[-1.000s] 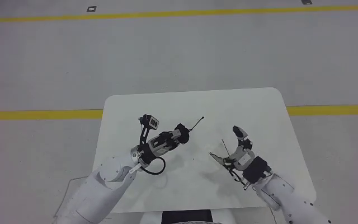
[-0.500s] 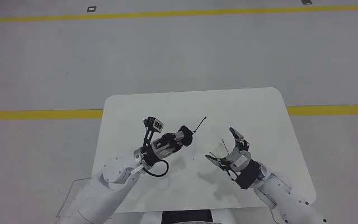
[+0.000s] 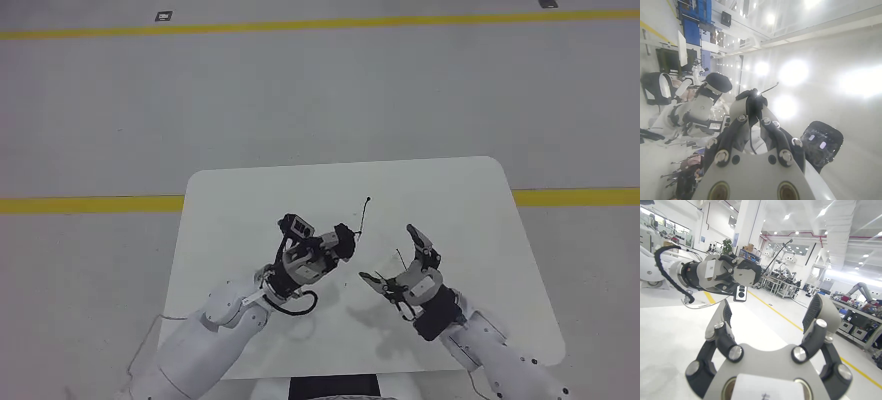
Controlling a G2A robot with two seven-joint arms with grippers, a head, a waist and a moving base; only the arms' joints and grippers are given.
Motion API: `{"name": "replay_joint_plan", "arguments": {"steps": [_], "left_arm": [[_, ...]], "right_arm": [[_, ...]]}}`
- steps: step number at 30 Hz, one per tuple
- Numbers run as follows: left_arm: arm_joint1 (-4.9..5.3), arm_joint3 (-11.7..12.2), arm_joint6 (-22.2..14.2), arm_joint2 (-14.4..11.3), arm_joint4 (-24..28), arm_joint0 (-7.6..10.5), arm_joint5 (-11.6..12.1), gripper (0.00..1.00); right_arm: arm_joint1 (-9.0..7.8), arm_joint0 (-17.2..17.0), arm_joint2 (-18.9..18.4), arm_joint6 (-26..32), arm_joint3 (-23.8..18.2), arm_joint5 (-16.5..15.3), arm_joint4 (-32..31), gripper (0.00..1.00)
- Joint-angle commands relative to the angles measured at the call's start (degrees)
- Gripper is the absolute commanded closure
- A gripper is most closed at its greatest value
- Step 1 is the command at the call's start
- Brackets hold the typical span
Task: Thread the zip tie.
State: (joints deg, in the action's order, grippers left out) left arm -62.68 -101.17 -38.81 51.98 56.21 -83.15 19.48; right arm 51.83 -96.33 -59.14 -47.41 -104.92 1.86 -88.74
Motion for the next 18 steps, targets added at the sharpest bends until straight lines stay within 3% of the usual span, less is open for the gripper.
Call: {"name": "replay_joint_plan", "arguments": {"steps": [1,11,18], "left_arm": [[-0.31,0.32,-0.22,-0.27,0.22,0.02,0.0,1.0],[-0.66,0.56,-0.52,-0.49,0.31,0.02,0.0,1.0],[-0.66,0.56,-0.52,-0.49,0.31,0.02,0.0,1.0]], "right_arm": [[0.48,0.83,0.59,-1.51,0.69,1.54,0.02,0.0],[1.04,1.69,1.37,-2.33,1.12,2.4,0.03,0.0],[2.45,3.24,2.9,-0.74,1.26,3.25,2.74,0.0]]}}
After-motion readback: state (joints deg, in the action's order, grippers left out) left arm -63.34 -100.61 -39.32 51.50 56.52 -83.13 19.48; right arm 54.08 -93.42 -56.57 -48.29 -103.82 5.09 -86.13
